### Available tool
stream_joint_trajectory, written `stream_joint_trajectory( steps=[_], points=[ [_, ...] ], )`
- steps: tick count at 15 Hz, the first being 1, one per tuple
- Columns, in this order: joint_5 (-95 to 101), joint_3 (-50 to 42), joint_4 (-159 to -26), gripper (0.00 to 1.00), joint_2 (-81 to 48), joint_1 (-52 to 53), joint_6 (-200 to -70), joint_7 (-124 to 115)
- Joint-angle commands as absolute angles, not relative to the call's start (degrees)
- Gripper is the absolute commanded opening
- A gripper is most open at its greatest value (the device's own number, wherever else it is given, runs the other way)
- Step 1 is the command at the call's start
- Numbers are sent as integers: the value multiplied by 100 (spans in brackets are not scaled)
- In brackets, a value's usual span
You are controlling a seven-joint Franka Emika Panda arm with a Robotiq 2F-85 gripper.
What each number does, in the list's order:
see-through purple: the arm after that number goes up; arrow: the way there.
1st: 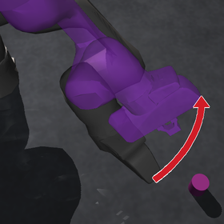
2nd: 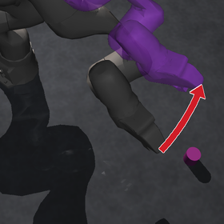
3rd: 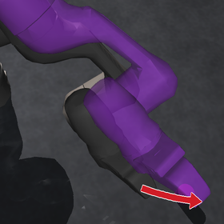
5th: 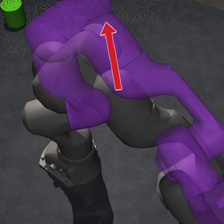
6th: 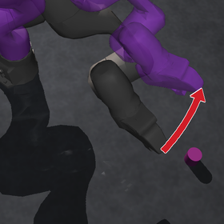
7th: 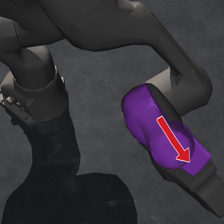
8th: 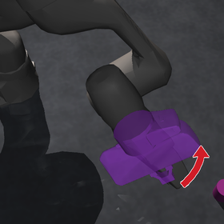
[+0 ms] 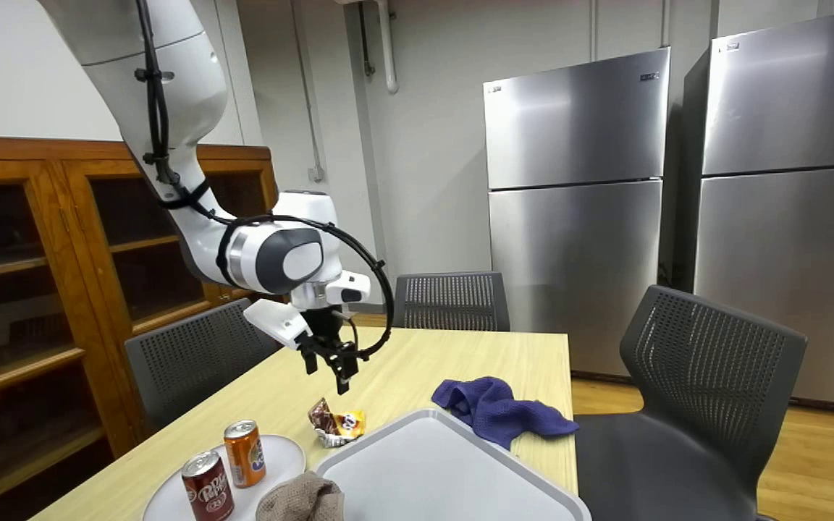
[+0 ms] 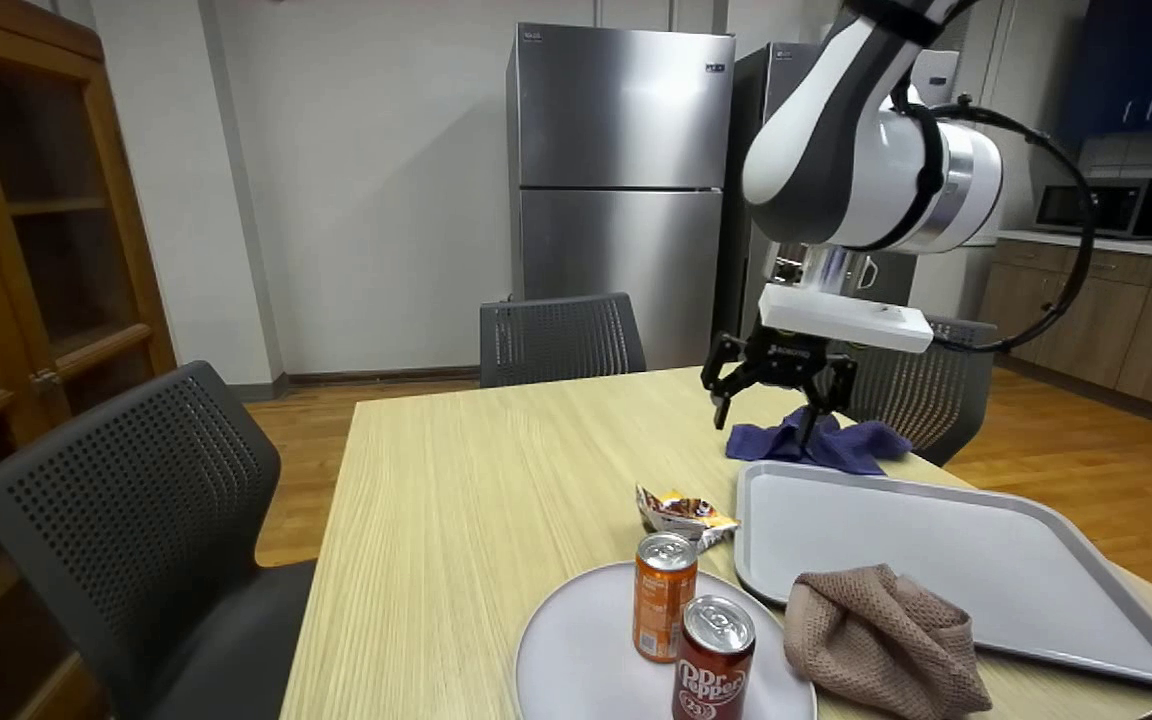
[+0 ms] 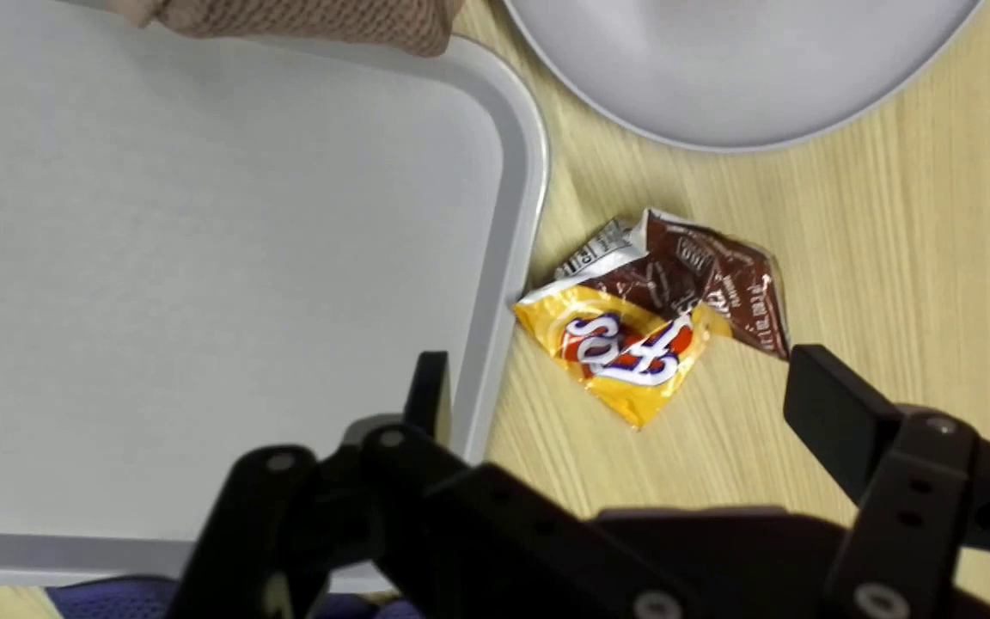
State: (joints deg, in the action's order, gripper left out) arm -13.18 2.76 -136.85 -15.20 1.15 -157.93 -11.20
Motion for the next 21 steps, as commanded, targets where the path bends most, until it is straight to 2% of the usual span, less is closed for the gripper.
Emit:
stream_joint_trajectory(
  steps=[1, 21],
  points=[
    [-1274, 383, -13900, 100, -1309, 408, -15861, -1304],
    [-946, 757, -13731, 100, -1610, 1326, -15656, -1452]
  ],
)
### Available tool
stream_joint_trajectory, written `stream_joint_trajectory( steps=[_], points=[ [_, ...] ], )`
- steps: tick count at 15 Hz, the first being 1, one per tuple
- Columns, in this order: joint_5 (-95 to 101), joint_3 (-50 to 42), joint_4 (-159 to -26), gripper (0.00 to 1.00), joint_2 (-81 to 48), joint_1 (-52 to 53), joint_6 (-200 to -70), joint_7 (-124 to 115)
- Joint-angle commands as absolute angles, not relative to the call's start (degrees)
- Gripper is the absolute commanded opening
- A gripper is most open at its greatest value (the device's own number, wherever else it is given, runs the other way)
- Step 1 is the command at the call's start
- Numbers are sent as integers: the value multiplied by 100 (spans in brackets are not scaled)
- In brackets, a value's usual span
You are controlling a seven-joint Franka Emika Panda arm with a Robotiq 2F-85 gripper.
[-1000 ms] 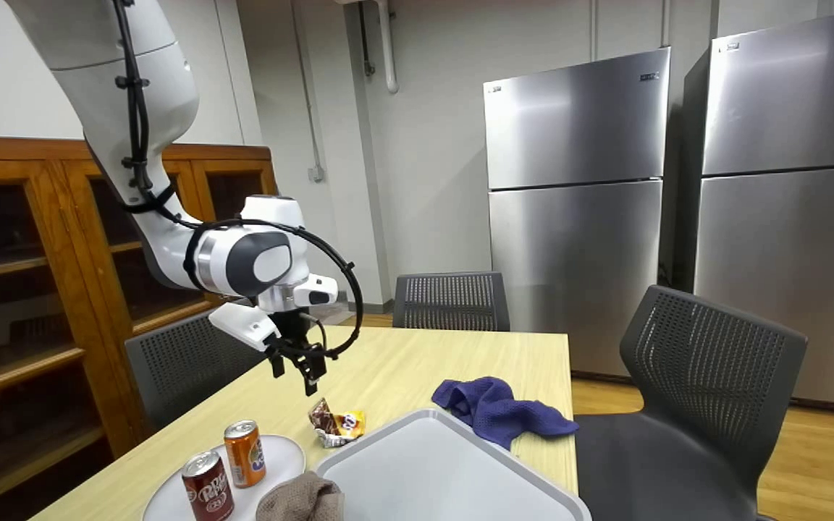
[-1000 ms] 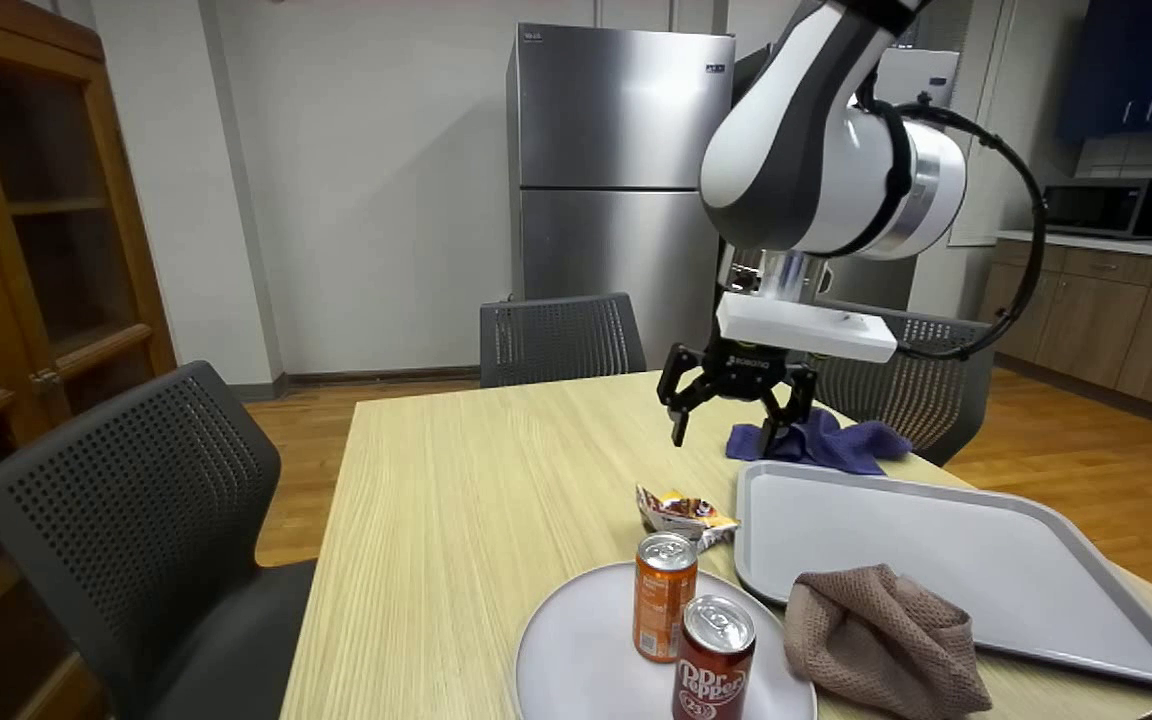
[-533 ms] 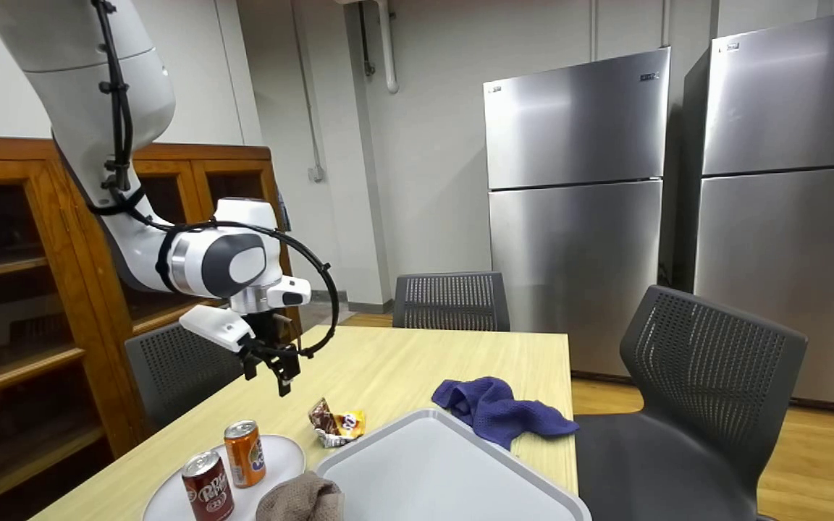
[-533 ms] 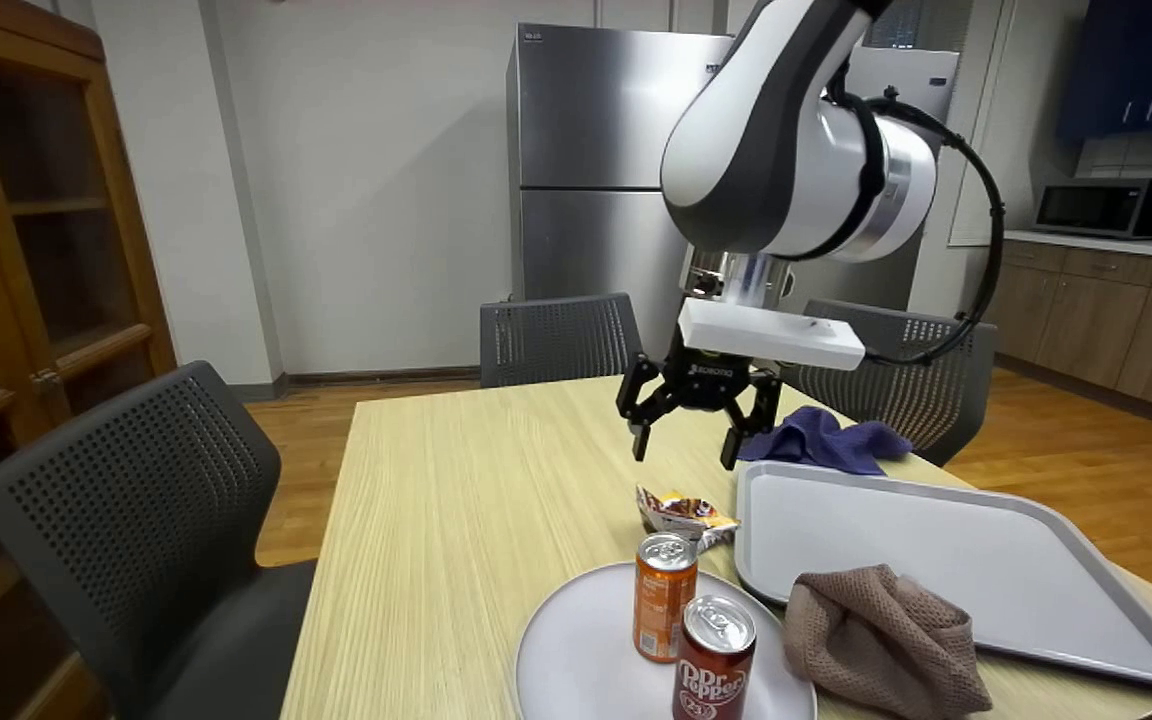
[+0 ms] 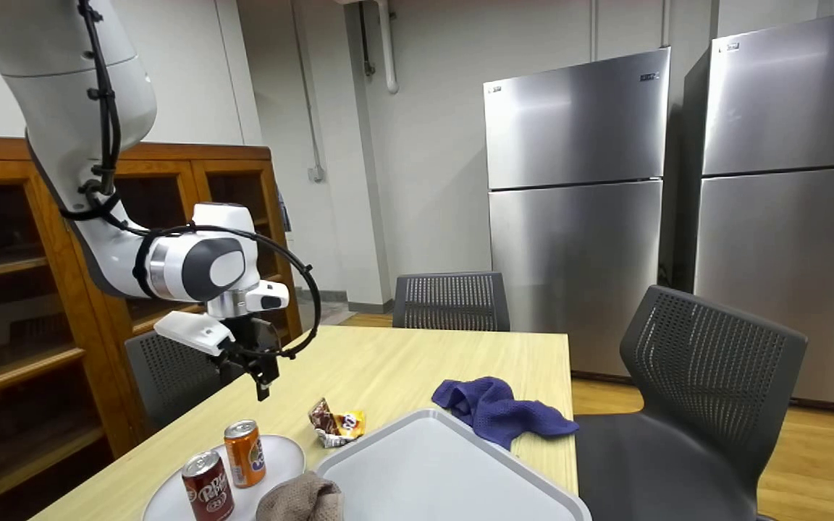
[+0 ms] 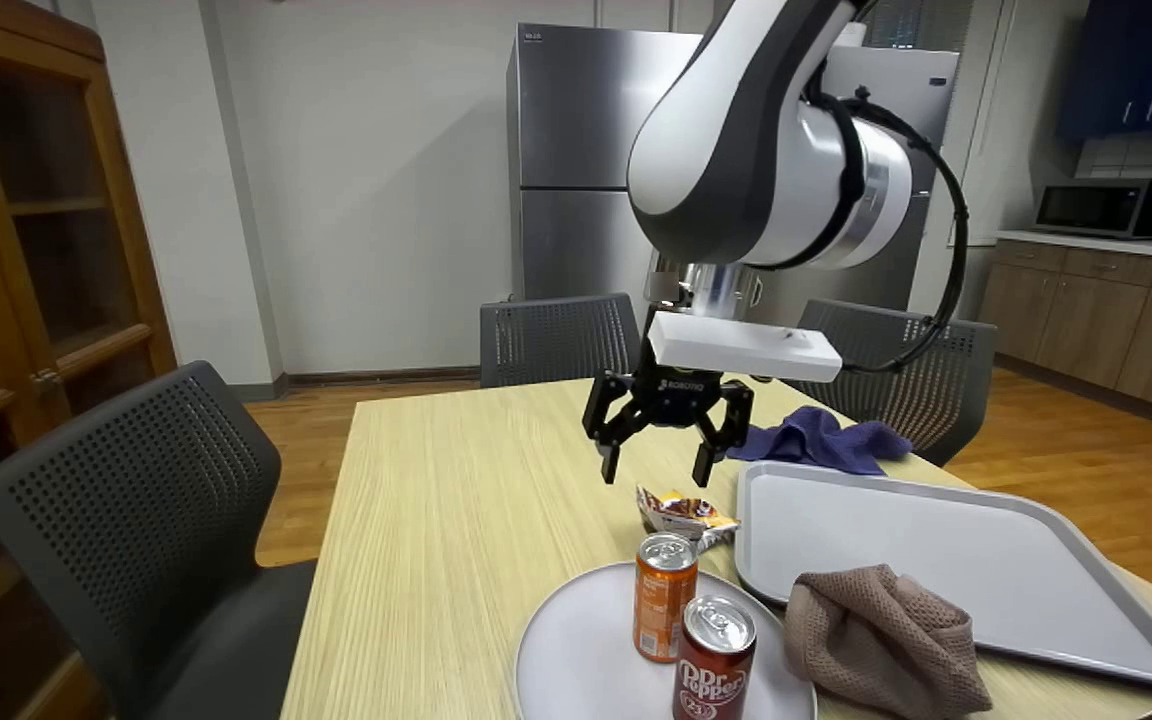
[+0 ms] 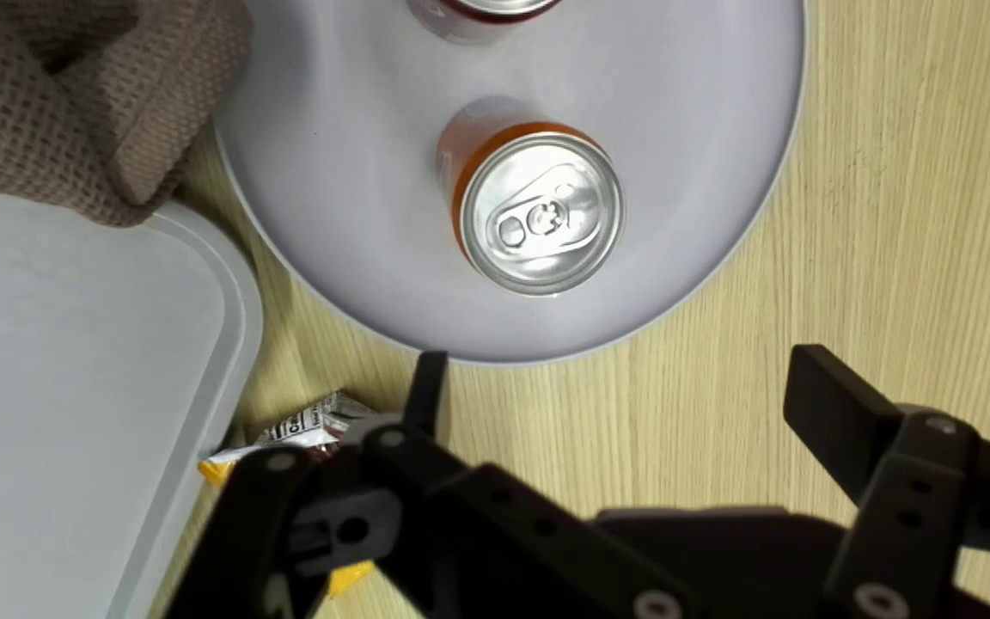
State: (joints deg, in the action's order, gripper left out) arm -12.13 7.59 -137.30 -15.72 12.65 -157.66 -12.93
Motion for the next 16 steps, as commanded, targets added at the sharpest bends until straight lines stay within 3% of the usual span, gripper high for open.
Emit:
stream_joint_trajectory(
  steps=[1, 16],
  points=[
    [-863, 752, -13738, 100, -1650, 1342, -15671, -1400],
    [47, 591, -13751, 100, -2161, 1489, -15837, -1359]
  ],
)
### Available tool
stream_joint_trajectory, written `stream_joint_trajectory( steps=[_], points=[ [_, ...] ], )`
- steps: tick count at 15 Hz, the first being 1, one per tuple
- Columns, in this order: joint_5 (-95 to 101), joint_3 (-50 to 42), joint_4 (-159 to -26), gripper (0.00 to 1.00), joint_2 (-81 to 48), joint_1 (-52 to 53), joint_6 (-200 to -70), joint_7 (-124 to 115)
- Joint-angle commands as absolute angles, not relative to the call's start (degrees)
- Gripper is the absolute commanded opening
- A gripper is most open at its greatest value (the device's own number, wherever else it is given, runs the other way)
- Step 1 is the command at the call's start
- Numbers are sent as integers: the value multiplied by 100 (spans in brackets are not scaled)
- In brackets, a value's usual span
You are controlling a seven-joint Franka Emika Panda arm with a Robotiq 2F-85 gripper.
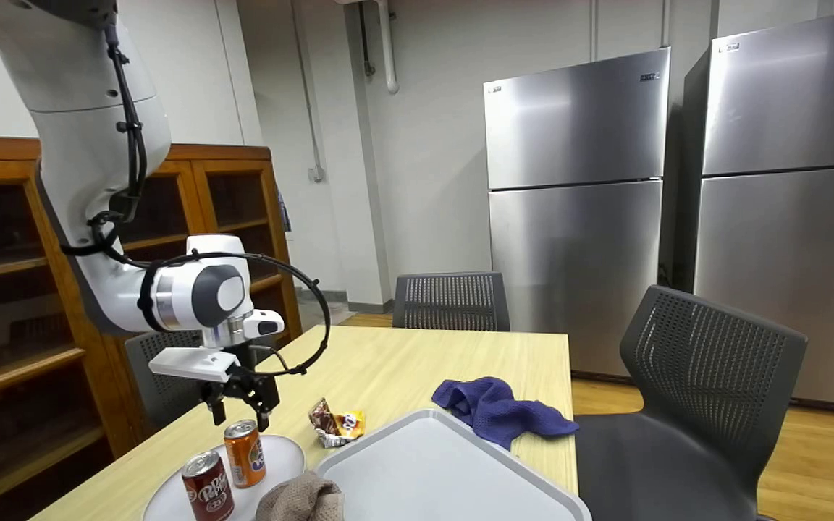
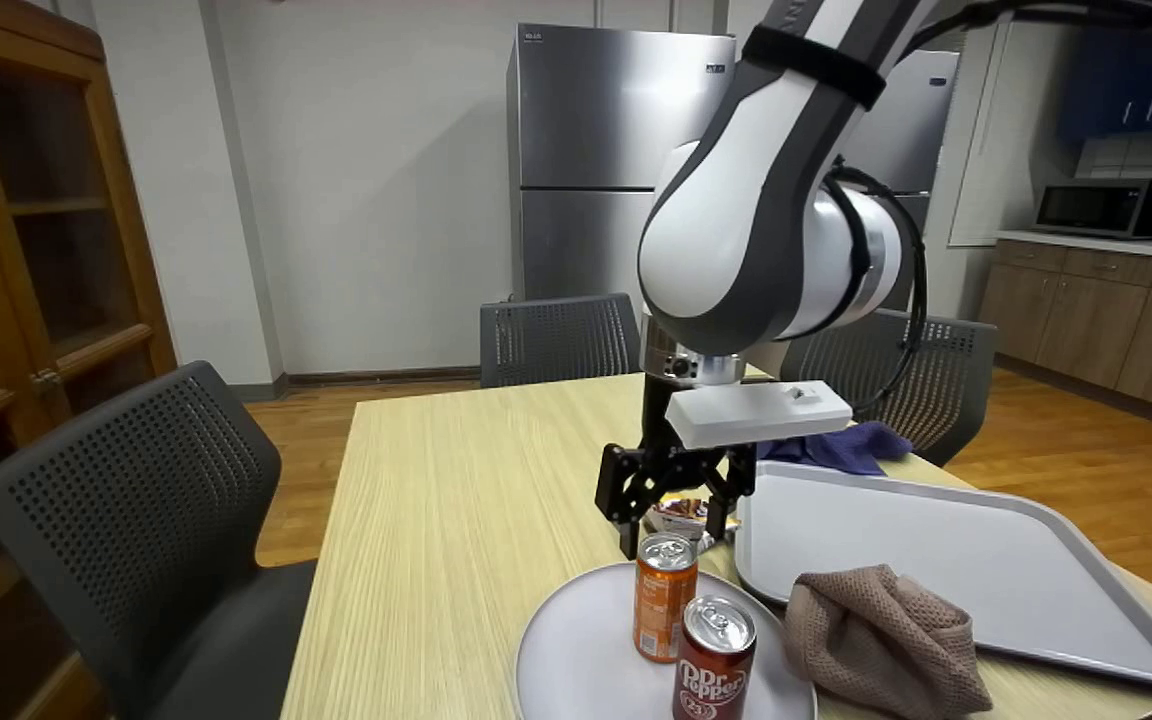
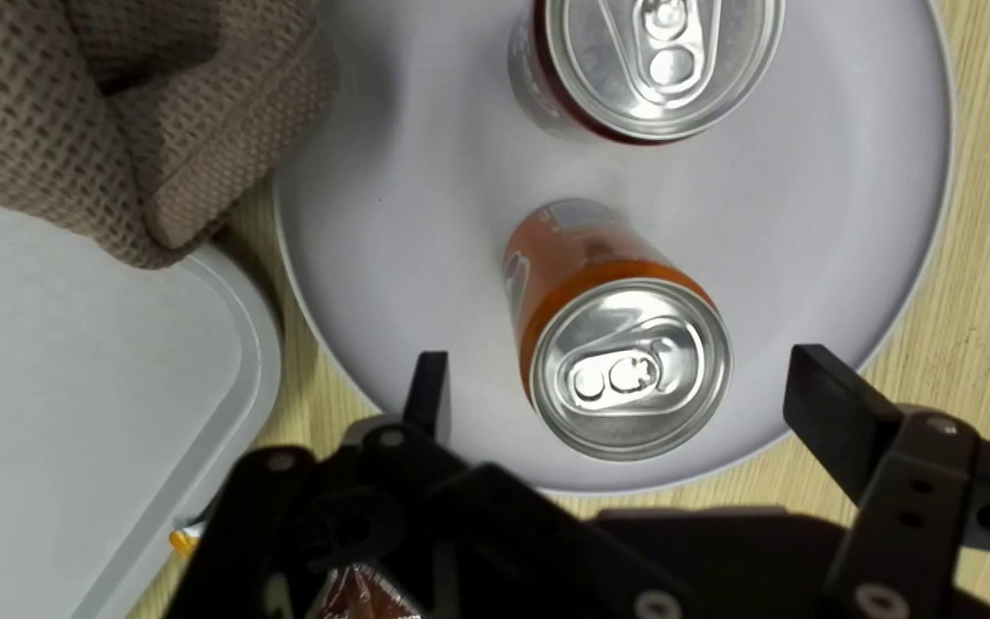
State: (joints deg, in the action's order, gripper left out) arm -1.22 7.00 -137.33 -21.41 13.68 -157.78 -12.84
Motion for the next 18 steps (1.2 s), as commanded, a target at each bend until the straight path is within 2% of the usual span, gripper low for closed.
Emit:
stream_joint_trajectory(
  steps=[1, 18],
  points=[
    [90, 552, -13753, 100, -2182, 1535, -15891, -1417],
    [16, 475, -13750, 100, -2491, 1749, -16360, -1403]
  ],
)
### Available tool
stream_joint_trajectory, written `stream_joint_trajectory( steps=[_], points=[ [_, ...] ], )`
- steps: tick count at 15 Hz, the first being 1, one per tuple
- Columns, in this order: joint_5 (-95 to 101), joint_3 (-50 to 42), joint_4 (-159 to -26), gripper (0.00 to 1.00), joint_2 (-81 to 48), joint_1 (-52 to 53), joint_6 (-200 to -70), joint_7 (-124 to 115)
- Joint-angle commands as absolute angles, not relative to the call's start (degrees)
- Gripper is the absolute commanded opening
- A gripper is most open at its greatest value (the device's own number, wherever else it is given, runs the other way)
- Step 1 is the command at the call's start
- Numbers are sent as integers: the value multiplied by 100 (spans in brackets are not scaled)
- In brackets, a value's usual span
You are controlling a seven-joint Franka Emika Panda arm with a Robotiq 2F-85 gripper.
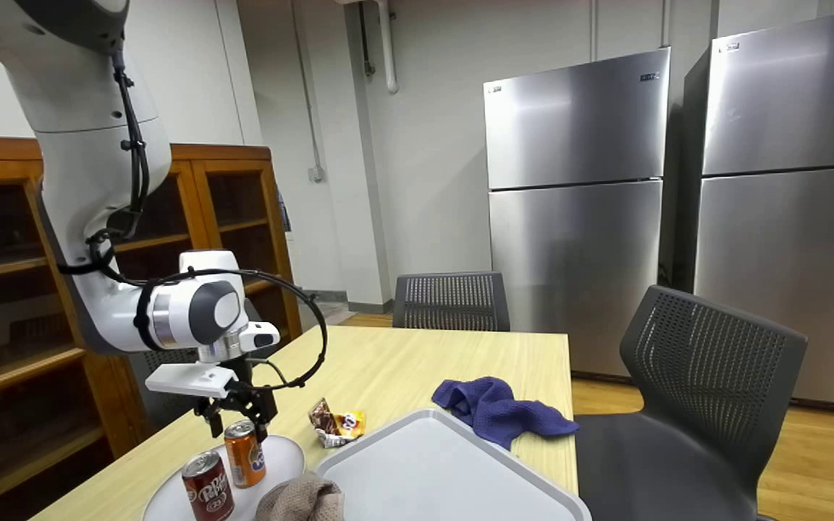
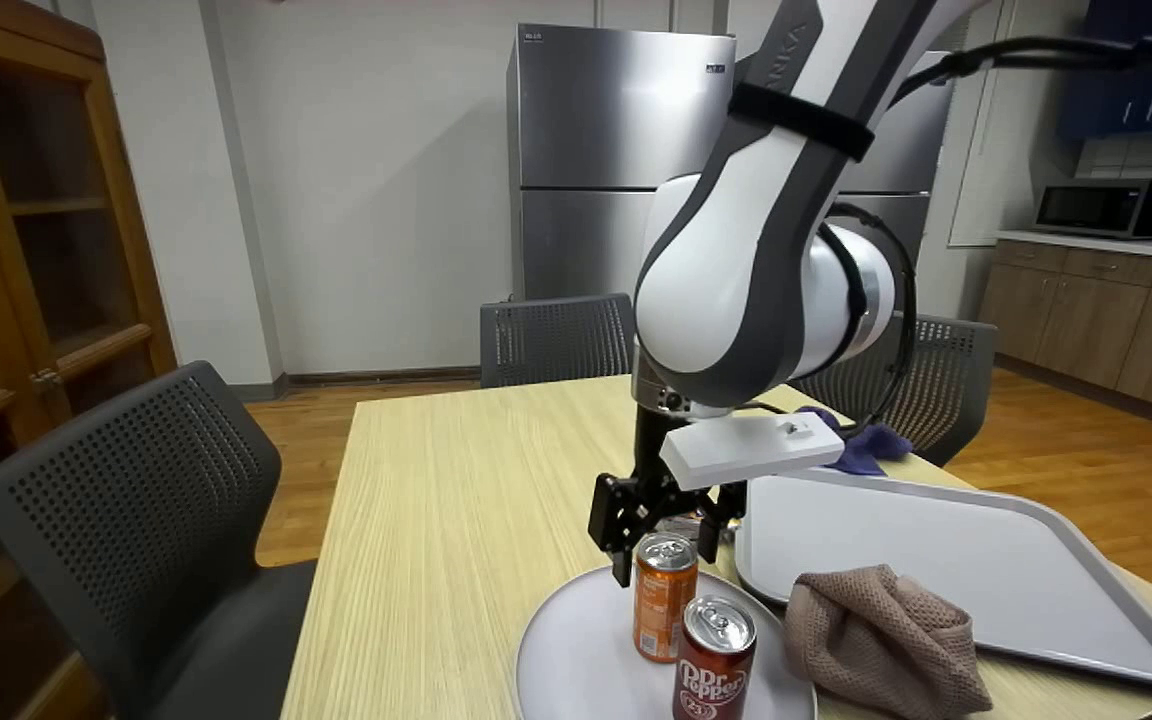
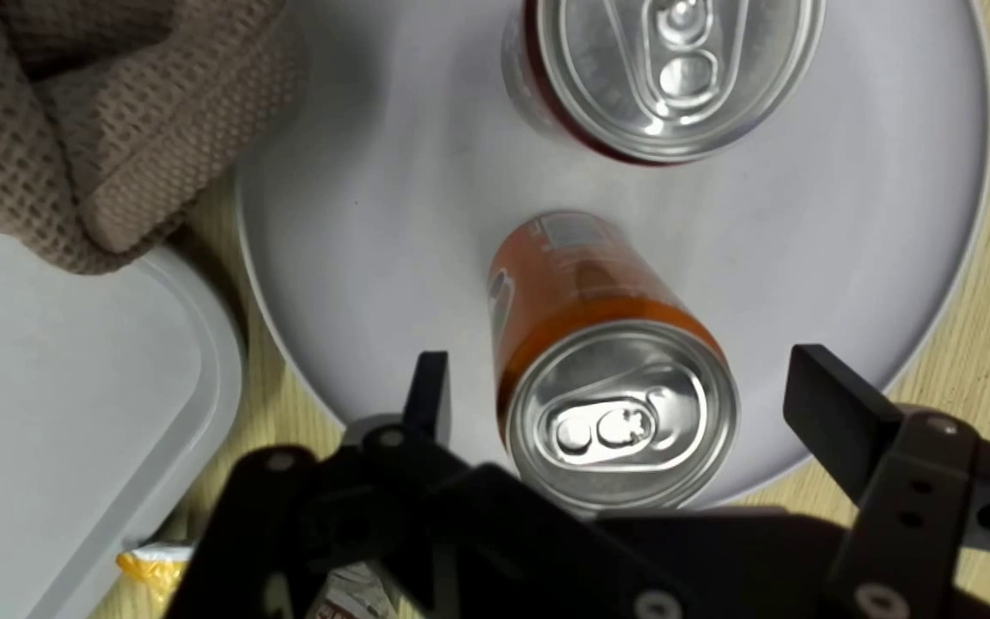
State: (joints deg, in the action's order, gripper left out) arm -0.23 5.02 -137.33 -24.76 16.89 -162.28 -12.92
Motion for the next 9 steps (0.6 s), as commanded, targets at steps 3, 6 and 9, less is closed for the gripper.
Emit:
stream_joint_trajectory(
  steps=[3, 6, 9],
  points=[
    [9, 465, -13749, 100, -2532, 1754, -16392, -1405],
    [11, 448, -13746, 100, -2553, 1760, -16426, -1406],
    [17, 415, -13737, 100, -2559, 1768, -16472, -1417]
  ],
)
